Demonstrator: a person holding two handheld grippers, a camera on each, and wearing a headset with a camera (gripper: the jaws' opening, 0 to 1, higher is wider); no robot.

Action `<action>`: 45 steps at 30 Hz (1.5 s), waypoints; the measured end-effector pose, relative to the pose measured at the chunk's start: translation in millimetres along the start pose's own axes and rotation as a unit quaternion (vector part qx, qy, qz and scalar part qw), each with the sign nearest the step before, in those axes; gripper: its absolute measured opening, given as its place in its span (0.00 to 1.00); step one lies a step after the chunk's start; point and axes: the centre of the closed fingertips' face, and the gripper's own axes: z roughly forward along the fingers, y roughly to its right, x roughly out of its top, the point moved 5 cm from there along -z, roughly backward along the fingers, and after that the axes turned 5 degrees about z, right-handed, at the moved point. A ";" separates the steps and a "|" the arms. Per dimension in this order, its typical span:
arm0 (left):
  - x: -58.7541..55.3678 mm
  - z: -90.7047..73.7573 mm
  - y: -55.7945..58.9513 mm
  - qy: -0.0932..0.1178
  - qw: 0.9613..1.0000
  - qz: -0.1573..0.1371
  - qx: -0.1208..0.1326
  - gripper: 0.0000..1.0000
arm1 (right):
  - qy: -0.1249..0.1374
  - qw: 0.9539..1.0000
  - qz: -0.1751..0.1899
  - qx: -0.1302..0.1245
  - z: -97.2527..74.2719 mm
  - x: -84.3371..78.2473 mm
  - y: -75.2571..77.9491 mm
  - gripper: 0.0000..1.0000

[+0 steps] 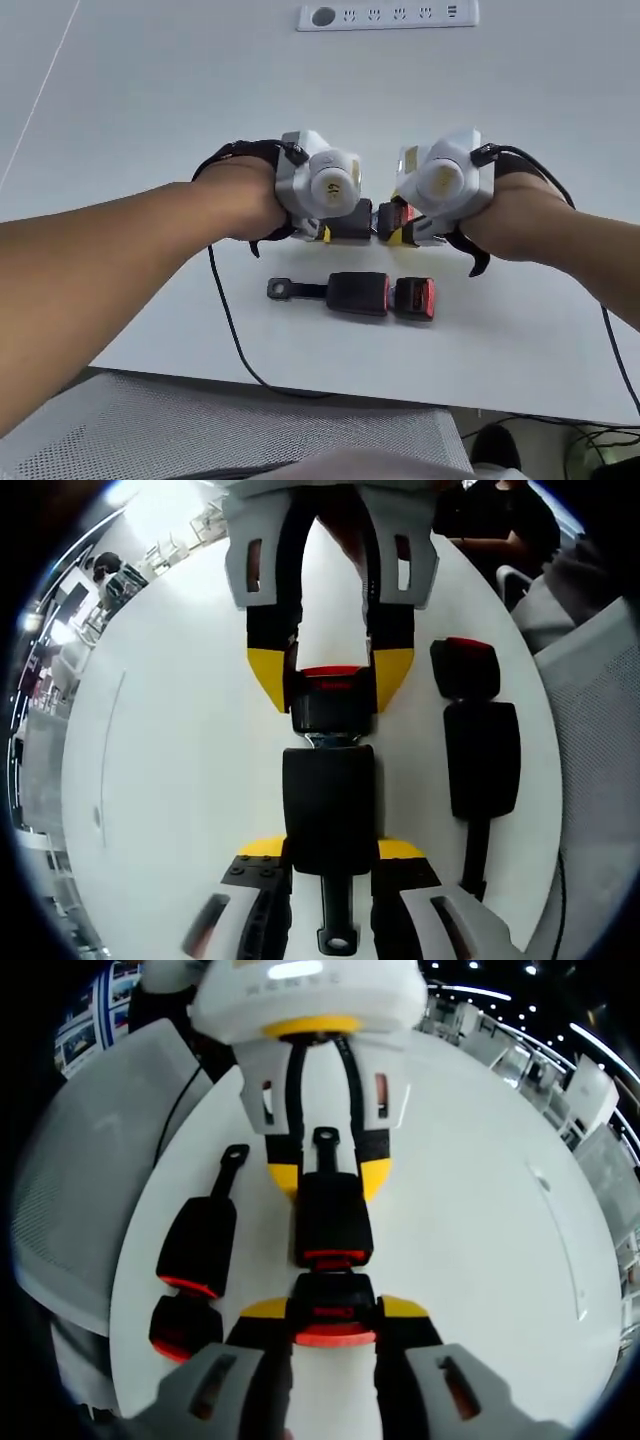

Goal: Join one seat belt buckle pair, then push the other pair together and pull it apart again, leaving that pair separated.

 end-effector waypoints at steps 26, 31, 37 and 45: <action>-2.7 -0.9 -2.9 0.010 1.000 -0.003 -0.002 0.31 | -0.016 1.000 0.016 -0.013 -33.4 -43.9 -1.6 0.30; -2.3 -0.7 -2.1 0.008 1.000 -0.002 0.000 0.31 | -0.026 0.999 0.021 -0.019 -46.3 -63.3 -1.5 0.30; -0.9 -1.4 -0.9 0.006 1.000 -0.002 0.000 0.31 | -0.043 0.998 0.027 -0.032 -61.9 -89.1 1.7 0.31; -1.6 -1.0 -1.0 0.007 1.000 -0.004 -0.001 0.31 | -0.061 0.997 0.033 -0.033 -74.4 -108.2 3.6 0.32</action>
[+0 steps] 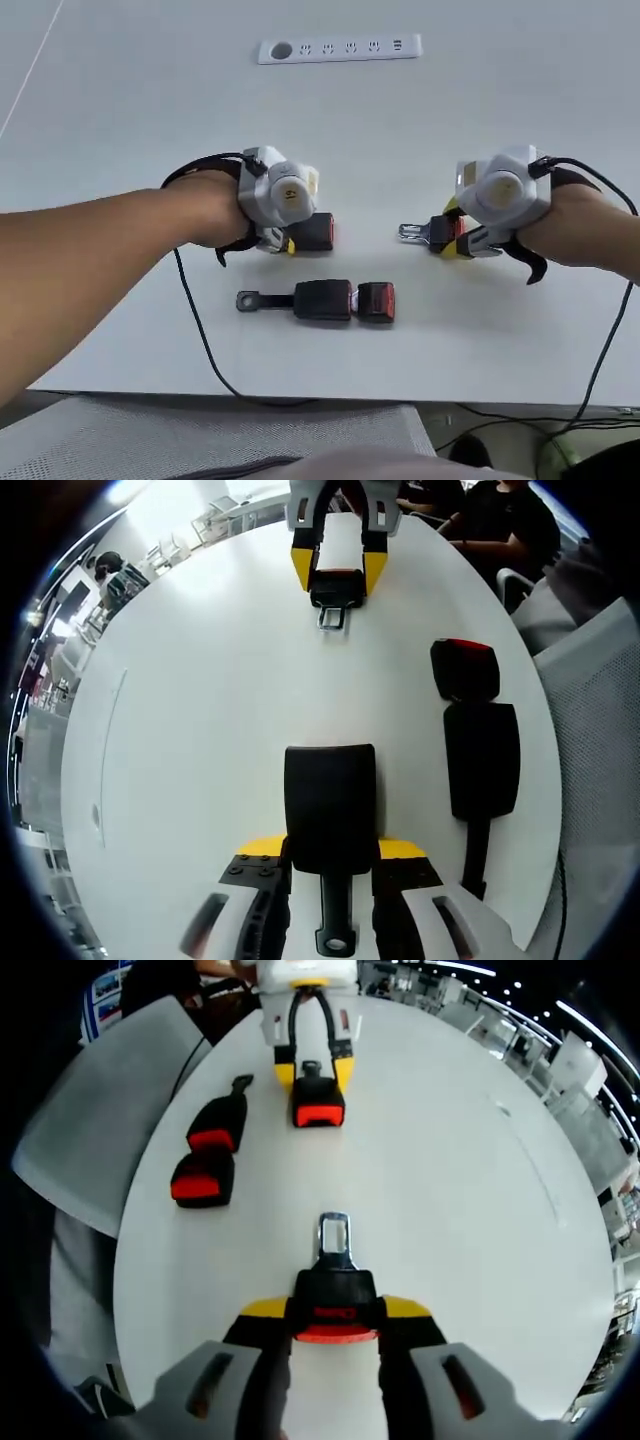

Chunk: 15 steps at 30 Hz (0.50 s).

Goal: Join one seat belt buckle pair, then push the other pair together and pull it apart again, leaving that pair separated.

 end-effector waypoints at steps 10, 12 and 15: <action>-0.4 -0.2 0.4 0.004 1.000 0.002 0.003 0.32 | -0.011 1.000 0.002 -0.016 -3.0 -8.2 -0.9 0.37; -0.5 -0.3 0.1 0.007 1.000 0.002 0.002 0.32 | 0.007 0.999 0.024 -0.026 -4.6 -6.9 1.2 0.42; -0.6 -0.8 -0.2 0.009 1.000 -0.008 0.003 0.32 | 0.009 0.999 0.030 -0.036 -9.8 -9.6 3.0 0.45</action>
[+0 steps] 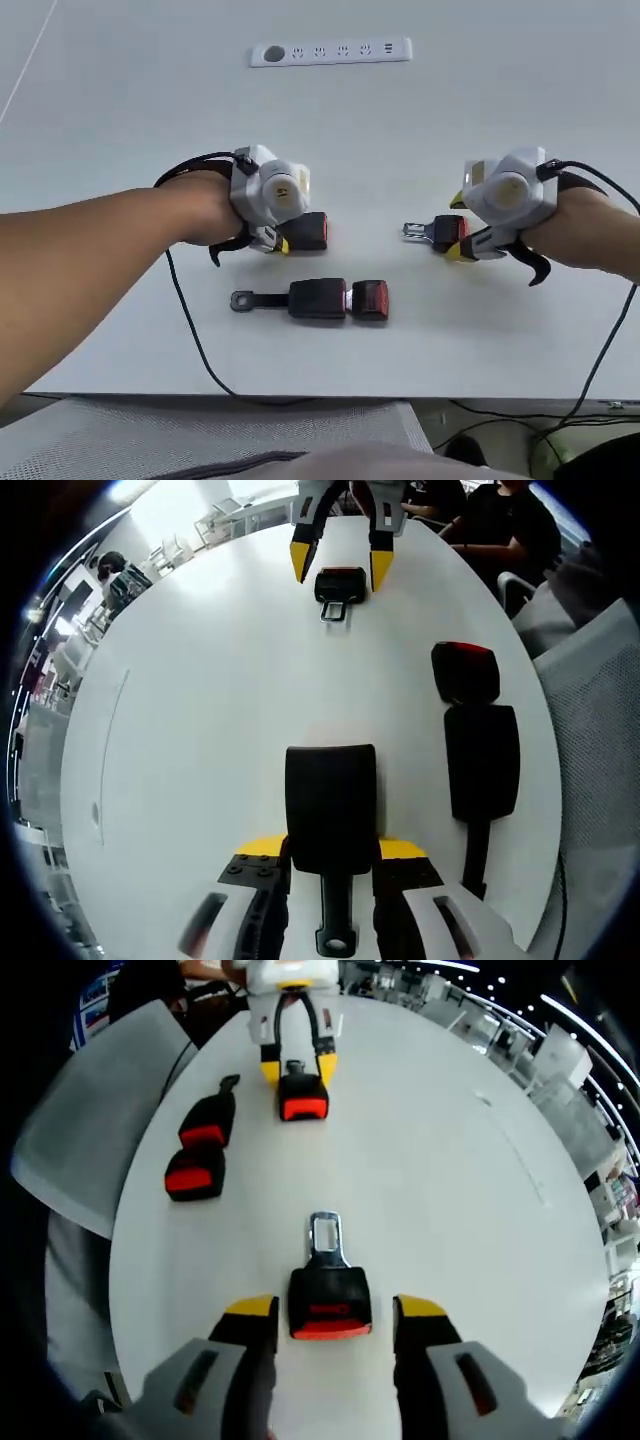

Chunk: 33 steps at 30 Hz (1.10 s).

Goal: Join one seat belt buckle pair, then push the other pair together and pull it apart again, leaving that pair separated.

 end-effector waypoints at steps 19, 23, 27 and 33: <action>-15.5 -69.3 33.1 0.083 0.985 -0.110 0.102 0.52 | 0.106 0.986 0.117 -0.050 -55.8 9.5 -43.4 0.62; -35.3 -88.3 52.8 0.095 0.976 -0.152 0.128 0.60 | 0.120 0.984 0.117 -0.063 -66.4 11.3 -59.1 0.71; -53.3 -102.0 74.1 0.103 0.967 -0.184 0.141 0.67 | 0.132 0.980 0.128 -0.075 -73.1 11.3 -68.5 0.79; -71.1 -125.0 90.5 0.146 0.944 -0.240 0.174 0.72 | 0.141 0.974 0.156 -0.089 -82.9 6.8 -78.4 0.87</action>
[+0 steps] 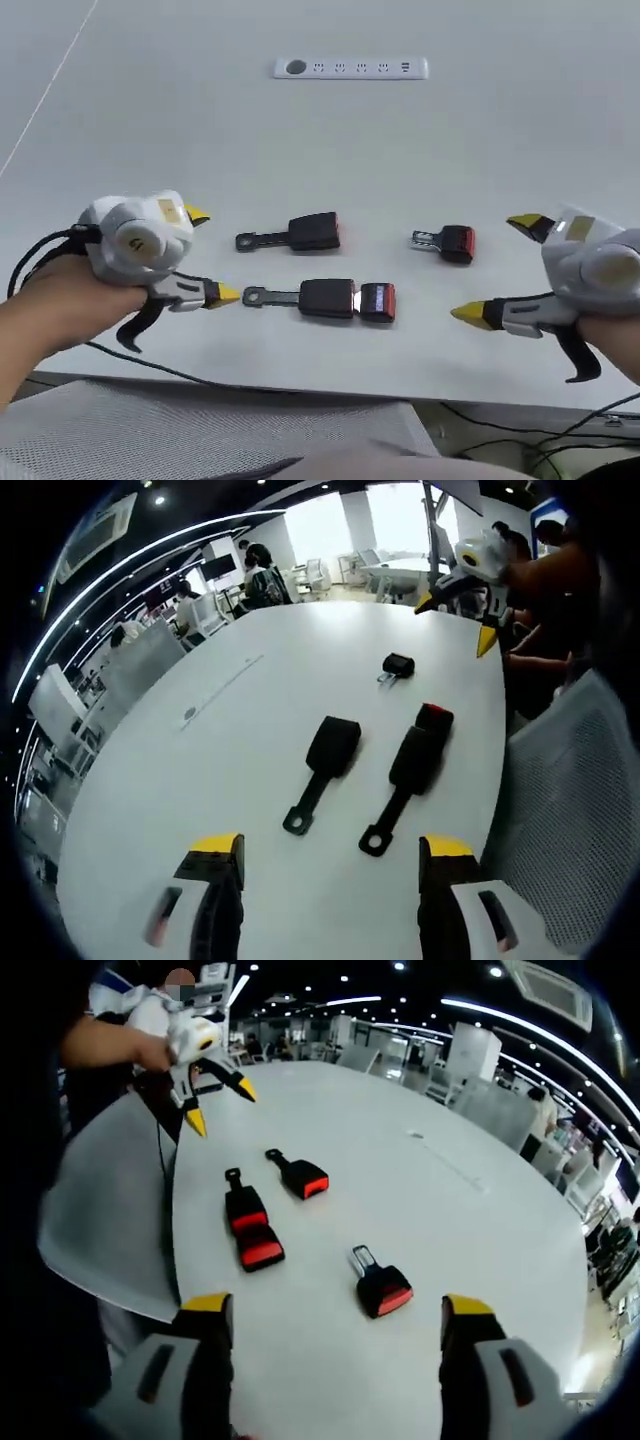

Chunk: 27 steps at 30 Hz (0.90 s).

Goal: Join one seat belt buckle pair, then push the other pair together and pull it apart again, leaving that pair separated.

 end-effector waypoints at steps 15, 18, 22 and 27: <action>-44.4 -28.3 11.4 0.005 0.997 -0.074 0.029 1.00 | 0.014 1.000 0.018 -0.002 -12.6 -14.9 -14.4 1.00; -45.2 -29.1 15.3 0.003 0.998 -0.064 0.028 1.00 | 0.017 0.999 0.027 -0.014 -13.9 -15.5 -13.0 1.00; -44.1 -29.0 16.2 0.007 0.997 -0.069 0.029 1.00 | 0.020 0.999 0.041 -0.025 -15.1 -16.7 -12.6 1.00; -42.3 -28.4 17.4 0.008 0.997 -0.066 0.032 1.00 | 0.025 0.998 0.050 -0.035 -13.2 -19.0 -11.4 1.00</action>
